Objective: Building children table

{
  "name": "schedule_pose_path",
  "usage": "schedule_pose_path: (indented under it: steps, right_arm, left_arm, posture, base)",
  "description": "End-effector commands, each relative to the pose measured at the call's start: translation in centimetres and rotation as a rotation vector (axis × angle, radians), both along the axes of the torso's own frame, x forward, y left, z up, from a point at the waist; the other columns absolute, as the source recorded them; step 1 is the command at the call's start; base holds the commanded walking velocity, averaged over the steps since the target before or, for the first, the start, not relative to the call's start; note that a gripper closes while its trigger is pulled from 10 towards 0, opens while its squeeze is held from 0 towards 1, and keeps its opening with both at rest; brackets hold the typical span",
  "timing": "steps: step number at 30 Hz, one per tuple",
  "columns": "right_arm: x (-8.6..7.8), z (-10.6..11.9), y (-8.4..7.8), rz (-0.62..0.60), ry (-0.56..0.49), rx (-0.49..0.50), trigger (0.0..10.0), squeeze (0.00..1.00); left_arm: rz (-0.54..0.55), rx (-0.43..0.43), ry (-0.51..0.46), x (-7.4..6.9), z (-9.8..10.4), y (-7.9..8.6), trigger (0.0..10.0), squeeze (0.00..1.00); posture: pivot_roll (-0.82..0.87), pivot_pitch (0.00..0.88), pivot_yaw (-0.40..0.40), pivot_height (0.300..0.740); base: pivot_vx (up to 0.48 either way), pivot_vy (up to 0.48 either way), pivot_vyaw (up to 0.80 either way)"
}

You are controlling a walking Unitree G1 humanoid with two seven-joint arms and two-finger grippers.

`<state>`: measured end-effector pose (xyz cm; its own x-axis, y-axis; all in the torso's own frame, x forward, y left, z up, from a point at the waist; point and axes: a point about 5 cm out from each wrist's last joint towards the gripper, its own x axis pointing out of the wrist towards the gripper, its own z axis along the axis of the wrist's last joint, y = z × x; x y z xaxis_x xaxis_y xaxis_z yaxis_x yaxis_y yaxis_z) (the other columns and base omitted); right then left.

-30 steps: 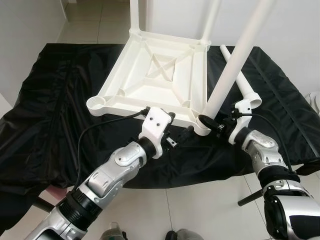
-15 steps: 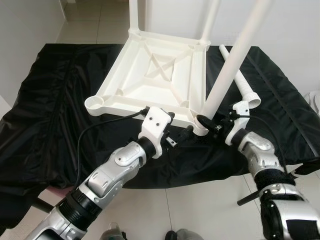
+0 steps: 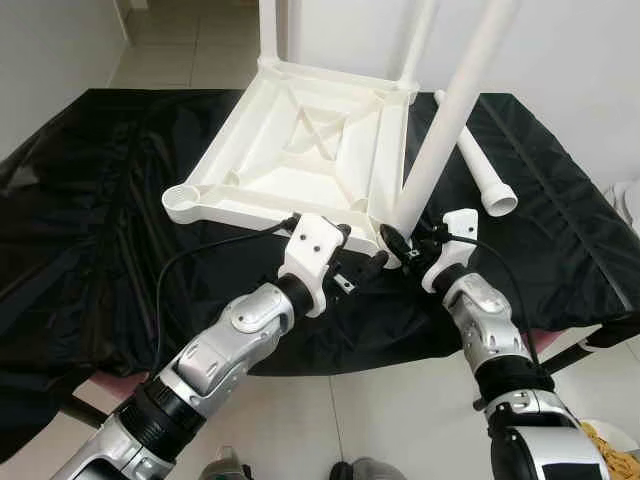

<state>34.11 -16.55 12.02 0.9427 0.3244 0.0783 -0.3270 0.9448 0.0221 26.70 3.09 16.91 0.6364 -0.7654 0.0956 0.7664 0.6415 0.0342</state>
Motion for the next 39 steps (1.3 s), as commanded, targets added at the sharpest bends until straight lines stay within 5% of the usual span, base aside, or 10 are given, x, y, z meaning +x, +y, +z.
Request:
schedule_pose_path:
  steps: [1,12,18,23,31,32,39]
  right_arm:
    - [-0.5,-1.8,-1.1,-0.133,0.094,0.027,10.0,0.0]
    - [-1.2,-2.2,-0.3,-0.402,0.124,0.077,10.0,0.0]
    - [-1.9,-2.1,0.7,-0.654,0.134,0.096,10.0,0.0]
    - [-2.0,-2.1,1.9,-0.673,0.152,0.088,10.0,0.0]
    - [-2.1,-2.2,1.7,-0.67,0.165,0.066,10.0,0.0]
    - [-2.1,-2.2,1.9,-0.642,0.164,0.079,10.0,0.98]
    - [-2.0,-1.1,1.6,-0.516,0.104,0.139,10.0,1.0]
  left_arm:
    - [-0.266,0.03,-0.004,-1.5,-0.4,-0.9,10.0,0.0]
    - [-0.274,0.03,-0.002,-1.6,-0.5,-1.0,10.0,0.0]
    - [-0.274,0.029,-0.002,-1.7,-0.4,-1.0,10.0,0.0]
    - [-0.271,0.027,-0.001,-1.7,-0.4,-1.0,10.0,0.0]
    - [-0.266,0.025,-0.001,-1.7,-0.4,-1.0,10.0,0.0]
    - [-0.265,0.024,-0.001,-1.7,-0.4,-1.0,10.0,0.0]
    - [-0.263,0.022,-0.003,-1.6,-0.4,-1.0,10.0,0.0]
  posture:
    - [0.01,0.048,-0.04,0.74]
    - [0.01,0.044,-0.04,0.74]
    - [0.01,0.047,-0.044,0.74]
    - [0.01,0.05,-0.046,0.74]
    - [0.01,0.054,-0.049,0.74]
    - [0.01,0.055,-0.05,0.74]
    - [0.01,0.06,-0.044,0.74]
  base:
    - [0.0,0.0,0.0]
    - [0.0,0.0,0.0]
    - [0.0,0.0,0.0]
    - [0.0,0.0,0.0]
    - [0.0,0.0,0.0]
    - [0.0,0.0,0.0]
    - [0.0,0.0,0.0]
